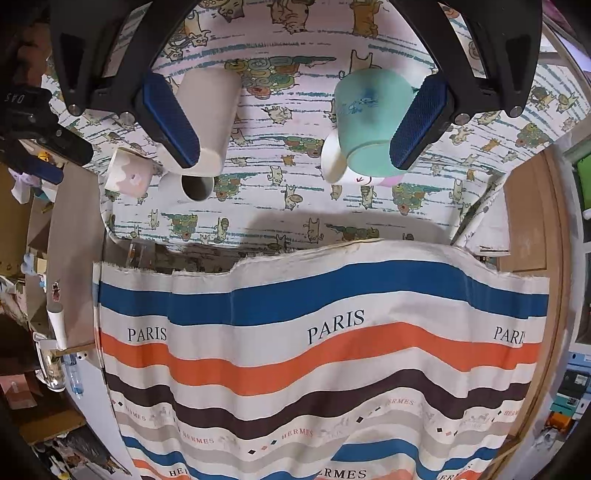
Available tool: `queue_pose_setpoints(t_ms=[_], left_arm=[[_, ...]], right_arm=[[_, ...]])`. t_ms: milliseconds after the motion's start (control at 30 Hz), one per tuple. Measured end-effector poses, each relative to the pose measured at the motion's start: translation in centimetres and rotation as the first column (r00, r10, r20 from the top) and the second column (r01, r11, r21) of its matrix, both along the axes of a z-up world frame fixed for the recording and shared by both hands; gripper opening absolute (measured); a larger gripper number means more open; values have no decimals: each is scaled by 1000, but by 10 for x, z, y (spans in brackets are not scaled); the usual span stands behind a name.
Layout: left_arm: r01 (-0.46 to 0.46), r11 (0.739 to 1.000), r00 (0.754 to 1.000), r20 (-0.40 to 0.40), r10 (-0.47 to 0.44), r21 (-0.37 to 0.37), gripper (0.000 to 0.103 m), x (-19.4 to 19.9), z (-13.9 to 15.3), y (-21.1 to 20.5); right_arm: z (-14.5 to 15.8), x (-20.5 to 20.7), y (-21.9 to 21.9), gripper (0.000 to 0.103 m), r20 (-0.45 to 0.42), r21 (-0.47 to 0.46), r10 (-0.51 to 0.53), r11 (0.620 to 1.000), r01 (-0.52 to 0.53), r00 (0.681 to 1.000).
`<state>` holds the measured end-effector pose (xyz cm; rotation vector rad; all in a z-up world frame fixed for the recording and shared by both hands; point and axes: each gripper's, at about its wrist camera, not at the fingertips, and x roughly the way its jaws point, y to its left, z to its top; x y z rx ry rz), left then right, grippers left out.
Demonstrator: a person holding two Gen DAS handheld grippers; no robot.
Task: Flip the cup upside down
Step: 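Lower the beige cup rim-down onto the cloth with the left tool, then open the left tool and pull it back from the cup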
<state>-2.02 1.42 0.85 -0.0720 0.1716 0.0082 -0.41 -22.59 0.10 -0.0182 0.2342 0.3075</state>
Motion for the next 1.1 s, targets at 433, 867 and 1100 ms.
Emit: queue_pose_setpoints(t_ms=[433,867,1100], left_arm=[[47,997,992,-121,-38,68,102,20,-9,-17],[17,998,993,-116,-11,54,102,19,-8,-12],[30,998,992,-124,-23,50,103,20,-8,-12]], right_arm=[[-5,14,12,103,-49,-44,32,998,-34,998],[-8,14,12,103,-46,-38,44,998,-46,998],[-8,14,12,103,-46,-37,43,998,-45,998]])
